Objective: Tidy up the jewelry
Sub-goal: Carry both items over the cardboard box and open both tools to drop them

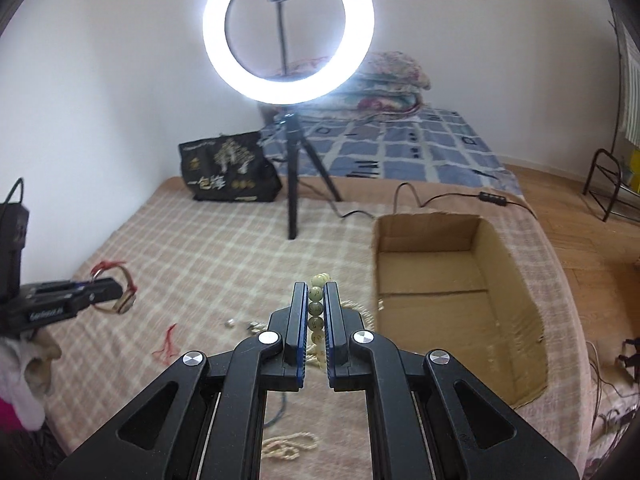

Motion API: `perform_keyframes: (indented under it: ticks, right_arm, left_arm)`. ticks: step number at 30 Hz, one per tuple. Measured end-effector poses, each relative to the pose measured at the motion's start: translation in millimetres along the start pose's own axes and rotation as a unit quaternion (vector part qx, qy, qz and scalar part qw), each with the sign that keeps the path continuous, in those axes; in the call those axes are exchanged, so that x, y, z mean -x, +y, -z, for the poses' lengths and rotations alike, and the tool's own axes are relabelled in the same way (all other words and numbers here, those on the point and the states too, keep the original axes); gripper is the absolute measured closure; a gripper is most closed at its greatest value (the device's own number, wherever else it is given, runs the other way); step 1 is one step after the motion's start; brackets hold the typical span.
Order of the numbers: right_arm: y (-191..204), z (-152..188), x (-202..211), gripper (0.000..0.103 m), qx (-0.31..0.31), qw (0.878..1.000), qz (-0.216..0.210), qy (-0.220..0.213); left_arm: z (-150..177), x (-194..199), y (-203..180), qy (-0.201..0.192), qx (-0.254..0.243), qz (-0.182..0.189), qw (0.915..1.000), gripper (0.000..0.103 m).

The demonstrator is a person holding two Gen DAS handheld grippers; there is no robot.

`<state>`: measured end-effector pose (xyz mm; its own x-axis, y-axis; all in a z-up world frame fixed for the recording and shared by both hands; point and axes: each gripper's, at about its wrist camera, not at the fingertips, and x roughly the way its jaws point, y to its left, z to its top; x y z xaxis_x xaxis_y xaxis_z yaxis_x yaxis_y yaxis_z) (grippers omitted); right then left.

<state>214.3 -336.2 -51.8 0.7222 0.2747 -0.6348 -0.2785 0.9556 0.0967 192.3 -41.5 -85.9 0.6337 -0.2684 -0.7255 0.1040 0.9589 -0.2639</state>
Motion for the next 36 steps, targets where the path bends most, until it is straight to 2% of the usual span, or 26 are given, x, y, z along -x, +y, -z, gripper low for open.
perform_keyframes:
  ticks: [11, 22, 28, 36]
  right_arm:
    - [-55, -25, -27, 0.097, -0.018, 0.999, 0.046, 0.004]
    - [-104, -46, -62, 0.097, -0.041, 0.997, 0.069, 0.02]
    - [-130, -49, -78, 0.097, -0.068, 0.995, 0.062, 0.024]
    - [-145, -47, -90, 0.097, -0.085, 0.994, 0.065, 0.029]
  left_arm:
    - [-16, -16, -95, -0.003, -0.063, 0.052, 0.9967, 0.087]
    - [-32, -61, -179, 0.015, -0.11, 0.098, 0.9889, 0.087]
    - [-30, -86, -205, 0.038, -0.102, 0.132, 0.9852, 0.087]
    - [-16, -105, -226, 0.061, -0.111, 0.149, 0.9807, 0.087]
